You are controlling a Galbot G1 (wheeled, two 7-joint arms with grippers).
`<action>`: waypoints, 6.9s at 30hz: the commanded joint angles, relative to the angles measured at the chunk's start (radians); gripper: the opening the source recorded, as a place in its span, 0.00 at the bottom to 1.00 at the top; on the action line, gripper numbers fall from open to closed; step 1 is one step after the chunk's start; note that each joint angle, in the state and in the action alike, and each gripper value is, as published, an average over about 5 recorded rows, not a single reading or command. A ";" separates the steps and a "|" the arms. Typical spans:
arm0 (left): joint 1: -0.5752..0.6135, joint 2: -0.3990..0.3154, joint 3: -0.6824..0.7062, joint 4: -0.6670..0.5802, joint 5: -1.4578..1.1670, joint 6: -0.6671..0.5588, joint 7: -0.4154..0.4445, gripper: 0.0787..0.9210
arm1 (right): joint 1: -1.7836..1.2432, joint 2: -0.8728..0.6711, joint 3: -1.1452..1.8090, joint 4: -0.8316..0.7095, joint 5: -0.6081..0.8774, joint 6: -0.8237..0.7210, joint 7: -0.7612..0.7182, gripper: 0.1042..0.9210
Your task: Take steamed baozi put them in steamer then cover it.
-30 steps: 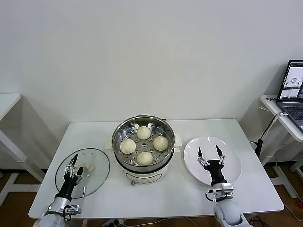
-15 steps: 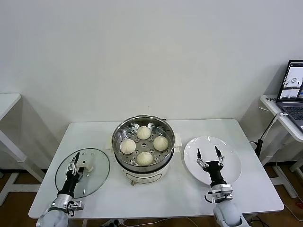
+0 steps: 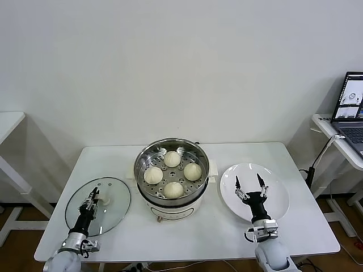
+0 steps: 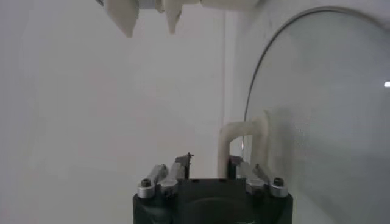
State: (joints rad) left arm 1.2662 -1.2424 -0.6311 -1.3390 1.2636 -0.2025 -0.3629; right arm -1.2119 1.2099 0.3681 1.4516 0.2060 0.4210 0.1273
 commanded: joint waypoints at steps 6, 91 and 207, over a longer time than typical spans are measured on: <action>0.050 0.021 -0.046 -0.180 -0.101 0.030 0.031 0.13 | 0.003 0.007 -0.004 -0.002 -0.011 0.006 0.000 0.88; -0.255 -0.323 0.655 -0.471 0.365 0.749 0.675 0.13 | 0.083 0.075 0.021 -0.089 -0.052 -0.036 0.020 0.88; 0.206 -0.026 -0.097 -0.435 -1.360 -0.053 0.434 0.88 | -0.085 -0.016 0.034 0.184 0.160 -0.250 0.034 0.88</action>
State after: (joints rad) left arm 1.4395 -1.2717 -0.6507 -1.9179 0.1201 -0.1070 0.0334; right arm -1.2787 1.1955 0.3980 1.6113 0.3557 0.2014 0.1582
